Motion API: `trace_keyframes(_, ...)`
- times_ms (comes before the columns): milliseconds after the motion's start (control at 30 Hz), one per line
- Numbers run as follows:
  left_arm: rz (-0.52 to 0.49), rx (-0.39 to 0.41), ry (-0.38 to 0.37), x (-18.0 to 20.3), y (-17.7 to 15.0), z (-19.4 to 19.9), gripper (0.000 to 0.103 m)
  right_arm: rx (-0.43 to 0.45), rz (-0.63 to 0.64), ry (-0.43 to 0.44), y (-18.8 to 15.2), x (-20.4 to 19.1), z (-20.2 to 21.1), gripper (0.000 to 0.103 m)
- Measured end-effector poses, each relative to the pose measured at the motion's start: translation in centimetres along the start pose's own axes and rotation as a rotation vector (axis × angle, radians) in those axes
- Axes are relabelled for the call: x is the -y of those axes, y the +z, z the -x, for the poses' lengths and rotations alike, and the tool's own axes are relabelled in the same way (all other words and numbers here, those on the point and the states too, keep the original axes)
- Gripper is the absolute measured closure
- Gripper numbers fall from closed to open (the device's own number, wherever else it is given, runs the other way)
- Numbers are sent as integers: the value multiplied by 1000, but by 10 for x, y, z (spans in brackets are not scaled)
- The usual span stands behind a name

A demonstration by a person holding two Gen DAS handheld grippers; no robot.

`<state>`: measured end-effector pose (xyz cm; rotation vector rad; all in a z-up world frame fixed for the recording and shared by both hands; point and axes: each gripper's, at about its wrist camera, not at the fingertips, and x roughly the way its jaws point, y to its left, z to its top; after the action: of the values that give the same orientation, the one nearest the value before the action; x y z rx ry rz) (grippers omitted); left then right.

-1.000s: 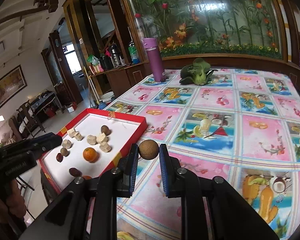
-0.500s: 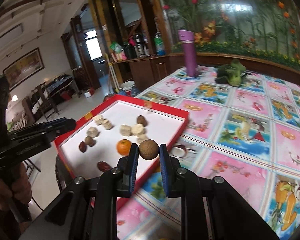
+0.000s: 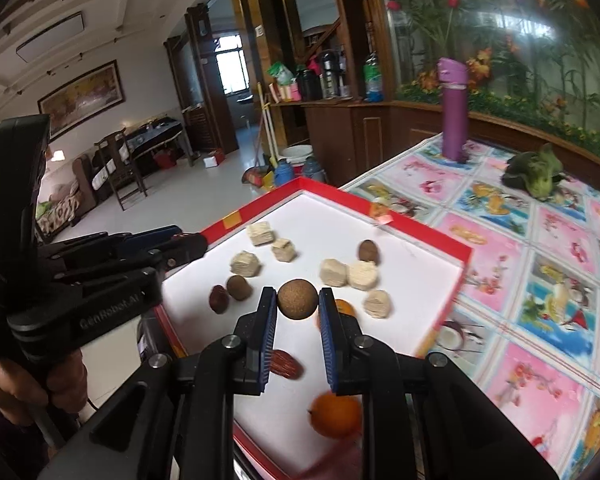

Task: Organize fruits
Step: 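Carry the nut and the red date over the white tray, then open the right gripper to drop the nut while the left gripper releases the date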

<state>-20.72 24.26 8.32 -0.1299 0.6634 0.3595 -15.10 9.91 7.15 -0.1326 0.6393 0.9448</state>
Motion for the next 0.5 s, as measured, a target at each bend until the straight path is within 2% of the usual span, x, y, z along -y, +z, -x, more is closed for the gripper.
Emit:
trace_keyframes(300, -27, -28, 42, 3, 1, -20, 72, -93, -57, 22, 2, 6, -32, 84)
trace_keyframes(500, -43, -32, 77, 1, 2, -28, 72, -111, -72, 23, 5, 6, -38, 84)
